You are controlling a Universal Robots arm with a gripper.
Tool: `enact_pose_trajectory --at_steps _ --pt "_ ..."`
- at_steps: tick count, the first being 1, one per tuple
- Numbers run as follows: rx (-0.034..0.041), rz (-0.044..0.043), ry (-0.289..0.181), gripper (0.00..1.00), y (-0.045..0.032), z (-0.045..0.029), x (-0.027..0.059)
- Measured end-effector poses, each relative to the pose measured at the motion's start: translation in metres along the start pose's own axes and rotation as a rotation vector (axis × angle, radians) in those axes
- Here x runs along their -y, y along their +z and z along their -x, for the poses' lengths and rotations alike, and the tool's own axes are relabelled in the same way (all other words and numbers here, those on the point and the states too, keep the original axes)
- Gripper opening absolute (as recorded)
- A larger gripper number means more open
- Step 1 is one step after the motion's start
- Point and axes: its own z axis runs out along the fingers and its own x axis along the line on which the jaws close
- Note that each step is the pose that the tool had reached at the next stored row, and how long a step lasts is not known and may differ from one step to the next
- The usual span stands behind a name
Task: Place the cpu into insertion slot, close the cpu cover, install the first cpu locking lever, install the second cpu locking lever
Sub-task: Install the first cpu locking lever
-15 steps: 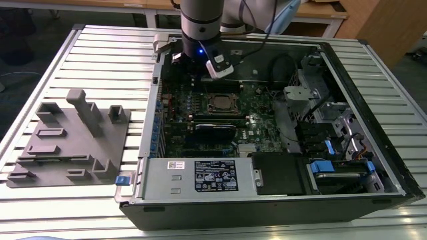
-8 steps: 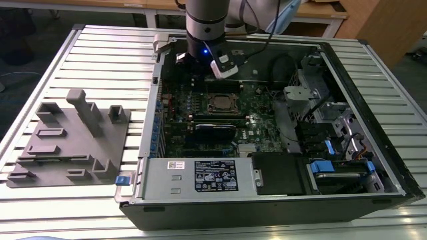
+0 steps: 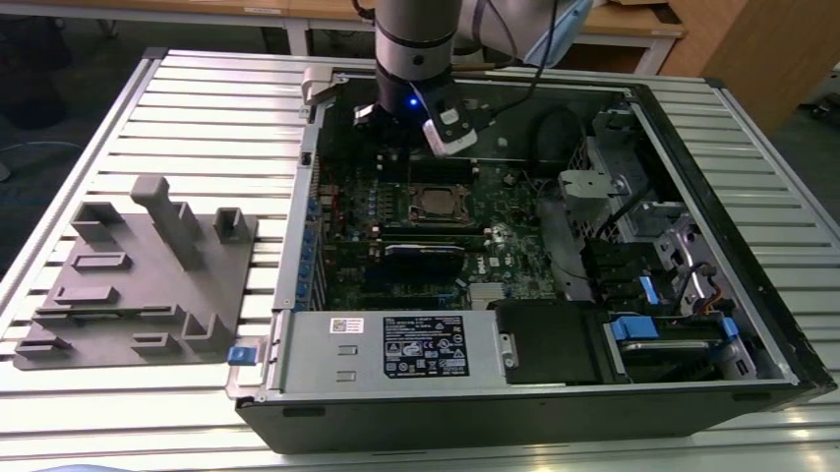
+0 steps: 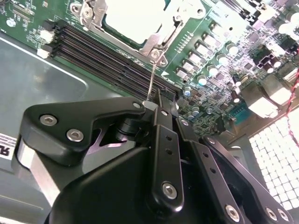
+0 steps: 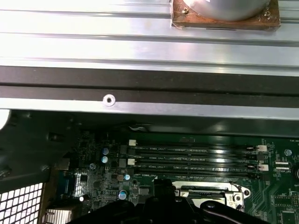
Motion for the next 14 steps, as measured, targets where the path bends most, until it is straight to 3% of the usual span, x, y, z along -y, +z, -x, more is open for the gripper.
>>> enact_pose_trajectory --at_steps 11,14 --pt "0.0000 0.0002 0.000 0.11 0.0001 0.0069 0.0001" --pt "0.0001 0.0037 0.000 0.11 0.0001 0.0074 0.0001"
